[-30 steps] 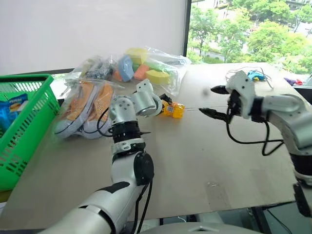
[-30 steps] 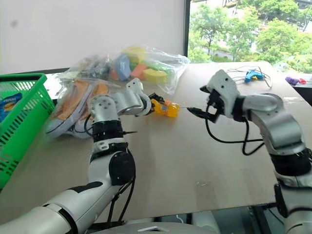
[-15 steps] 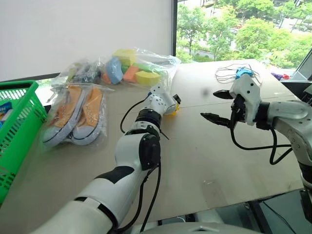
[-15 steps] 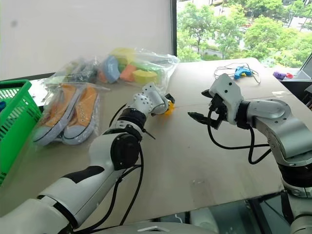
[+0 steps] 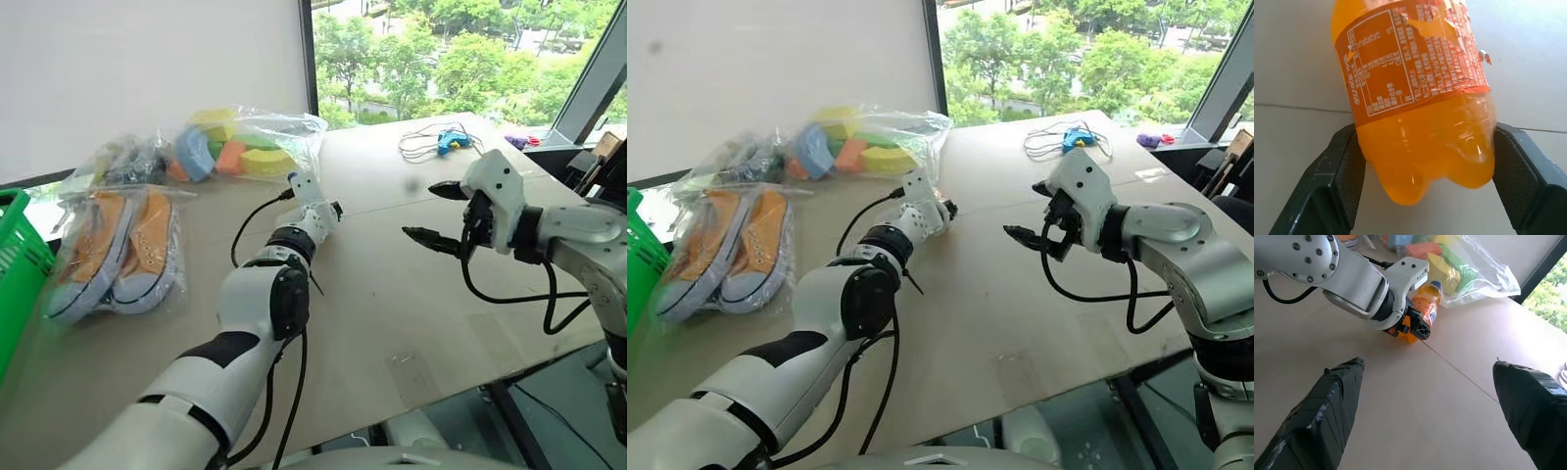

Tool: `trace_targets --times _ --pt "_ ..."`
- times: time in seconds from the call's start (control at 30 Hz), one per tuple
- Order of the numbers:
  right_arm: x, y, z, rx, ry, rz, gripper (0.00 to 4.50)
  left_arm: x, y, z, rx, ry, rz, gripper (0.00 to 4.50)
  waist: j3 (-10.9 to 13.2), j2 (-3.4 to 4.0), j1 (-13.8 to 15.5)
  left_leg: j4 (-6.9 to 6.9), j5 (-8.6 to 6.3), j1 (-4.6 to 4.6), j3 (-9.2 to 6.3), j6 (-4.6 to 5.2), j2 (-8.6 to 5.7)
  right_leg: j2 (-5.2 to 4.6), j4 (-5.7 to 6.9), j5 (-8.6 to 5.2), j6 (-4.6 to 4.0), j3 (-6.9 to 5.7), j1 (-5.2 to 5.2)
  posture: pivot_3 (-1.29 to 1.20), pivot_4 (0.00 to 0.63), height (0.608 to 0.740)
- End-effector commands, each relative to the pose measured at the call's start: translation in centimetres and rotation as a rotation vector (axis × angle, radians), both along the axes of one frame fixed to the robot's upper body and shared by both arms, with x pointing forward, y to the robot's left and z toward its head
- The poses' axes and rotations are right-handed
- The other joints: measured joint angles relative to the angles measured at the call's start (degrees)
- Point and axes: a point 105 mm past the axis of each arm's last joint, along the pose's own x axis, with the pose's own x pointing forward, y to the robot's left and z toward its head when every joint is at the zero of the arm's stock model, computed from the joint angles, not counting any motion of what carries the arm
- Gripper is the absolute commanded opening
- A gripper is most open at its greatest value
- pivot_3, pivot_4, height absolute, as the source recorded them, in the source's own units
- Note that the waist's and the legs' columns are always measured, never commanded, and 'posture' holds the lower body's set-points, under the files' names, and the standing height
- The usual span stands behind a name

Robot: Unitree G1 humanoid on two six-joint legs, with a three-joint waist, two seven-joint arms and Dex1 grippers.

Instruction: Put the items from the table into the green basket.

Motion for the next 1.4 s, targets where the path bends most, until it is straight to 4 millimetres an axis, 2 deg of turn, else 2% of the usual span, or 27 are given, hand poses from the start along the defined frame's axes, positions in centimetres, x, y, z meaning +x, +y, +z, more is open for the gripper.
trace_targets --times 0.03,0.13,0.27,0.37,0.5,0.63,0.73,0.8,0.83,0.9,0.93,1.0,1.07,1.13,1.23,1.3,1.4 --pt "-0.3 0.9 1.4 0.041 -0.057 0.036 4.5 1.1 0.5 3.4 0.095 -0.141 -0.139 3.04 0.02 0.01 0.04 -0.03 0.0 0.0 -0.02 0.0 0.0 -0.01 -0.01 0.0 0.0 0.02 0.0 -0.18 0.0 0.74" --pt "-0.6 1.9 1.5 0.073 -0.046 0.081 4.5 -1.4 1.8 5.0 0.089 -0.193 -0.219 3.04 0.18 0.14 -0.66 -0.17 0.0 0.03 0.03 -0.01 0.22 -0.22 0.02 0.01 -0.01 0.36 -0.06 -0.13 0.0 0.74" --pt "-1.0 3.5 1.1 0.109 -0.012 0.165 4.5 -7.4 5.3 6.4 0.11 -0.287 -0.307 3.04 0.27 0.2 -0.67 -0.29 -0.01 -0.1 -0.01 -0.05 0.44 -0.14 0.13 0.13 -0.28 0.41 -0.35 -0.05 0.0 0.74" --pt "-1.1 4.8 0.8 0.125 0.008 0.232 4.5 -11.3 7.9 6.4 0.202 -0.283 -0.337 3.04 0.29 0.22 1.17 -0.32 -0.02 -0.16 -0.04 -0.04 0.52 -0.04 0.17 0.1 -0.35 0.42 -0.46 0.03 0.0 0.74" --pt "-0.9 7.2 0.7 0.154 0.025 0.328 4.5 -15.6 10.3 6.5 0.29 -0.35 -0.395 3.04 0.35 0.26 6.08 -0.26 -0.02 0.11 -0.02 -0.04 0.42 -0.06 0.16 0.1 -0.36 0.41 -0.21 0.13 0.0 0.74" --pt "-1.2 9.9 1.4 0.182 0.021 0.449 4.5 -17.7 12.9 9.3 0.441 -0.471 -0.378 3.04 0.5 0.09 11.19 -0.1 0.0 0.15 0.02 -0.02 0.41 0.29 0.01 0.08 -0.37 0.38 -0.06 0.23 0.0 0.74" --pt "-1.7 11.8 3.1 0.226 0.006 0.539 4.5 -19.1 15.7 12.2 0.377 -0.56 -0.285 3.04 0.55 0.03 14.28 -0.08 0.04 0.1 -0.08 -0.07 0.46 0.31 -0.03 0.03 -0.49 0.24 -0.06 0.29 0.0 0.74" --pt "-1.9 12.5 3.8 0.241 -0.002 0.57 4.5 -19.9 17.0 13.6 0.417 -0.589 -0.259 3.04 0.52 -0.02 15.48 -0.11 0.04 0.06 -0.16 -0.08 0.5 0.33 -0.07 0.08 -0.44 0.13 -0.07 0.29 0.0 0.74" --pt "-2.2 13.0 4.5 0.26 -0.007 0.599 4.5 -20.4 18.3 14.4 0.448 -0.582 -0.233 3.04 0.5 -0.03 16.05 -0.14 0.04 0.06 -0.17 -0.09 0.51 0.34 -0.1 0.08 -0.44 0.11 -0.07 0.34 0.0 0.74" --pt "-3.2 14.5 6.1 0.282 -0.03 0.67 4.5 -22.0 22.3 16.2 0.52 -0.539 -0.139 3.04 0.52 -0.06 17.01 -0.25 0.03 0.02 -0.2 -0.1 0.5 0.35 -0.17 0.07 -0.49 0.06 -0.08 0.37 0.0 0.74" --pt "-3.6 15.2 6.7 0.287 -0.042 0.694 4.5 -22.7 23.8 16.6 0.557 -0.5 -0.108 3.04 0.54 -0.03 17.18 -0.33 0.03 0.0 -0.19 -0.1 0.53 0.41 -0.25 0.07 -0.5 0.01 -0.13 0.38 0.0 0.74" --pt "-4.1 16.4 7.8 0.292 -0.037 0.694 4.5 -24.0 26.4 16.2 0.614 -0.362 -0.082 3.04 0.6 0.09 17.52 -0.43 0.03 0.02 -0.12 -0.11 0.53 0.44 -0.28 0.05 -0.53 -0.06 -0.19 0.4 0.0 0.74" --pt "-3.8 17.2 8.4 0.278 -0.061 0.641 4.5 -24.9 28.7 16.3 0.649 -0.281 -0.072 3.04 0.61 0.12 17.85 -0.71 0.02 0.12 -0.12 -0.11 0.52 0.38 -0.37 -0.01 -0.59 -0.1 -0.19 0.4 0.0 0.74" --pt "-3.6 17.5 8.7 0.276 -0.066 0.606 4.5 -25.4 30.5 16.5 0.671 -0.243 -0.047 3.04 0.7 0.25 19.01 -0.89 0.03 0.14 -0.16 -0.11 0.51 0.34 -0.43 -0.08 -0.69 -0.16 -0.21 0.4 0.0 0.74" --pt "-3.9 17.6 9.1 0.297 -0.069 0.569 4.5 -26.1 34.6 16.9 0.694 -0.165 0.039 3.04 0.56 -0.3 20.34 -1.03 0.08 0.09 -0.44 -0.23 0.56 0.29 -0.56 -0.25 -0.93 -0.31 -0.23 0.39 0.0 0.74" --pt "-4.0 17.3 9.3 0.313 -0.072 0.541 4.5 -26.4 37.1 17.3 0.739 -0.117 0.06 3.04 0.57 -0.32 20.65 -1.08 0.11 0.05 -0.49 -0.32 0.65 0.06 -0.68 -0.43 -0.81 -0.38 -0.24 0.37 0.0 0.74" --pt "-4.3 17.1 9.5 0.327 -0.084 0.509 4.5 -26.5 39.4 17.7 0.768 -0.078 0.055 3.04 0.56 -0.33 20.83 -1.13 0.12 0.04 -0.47 -0.33 0.61 -0.12 -0.73 -0.44 -0.8 -0.53 -0.24 0.35 0.0 0.74"
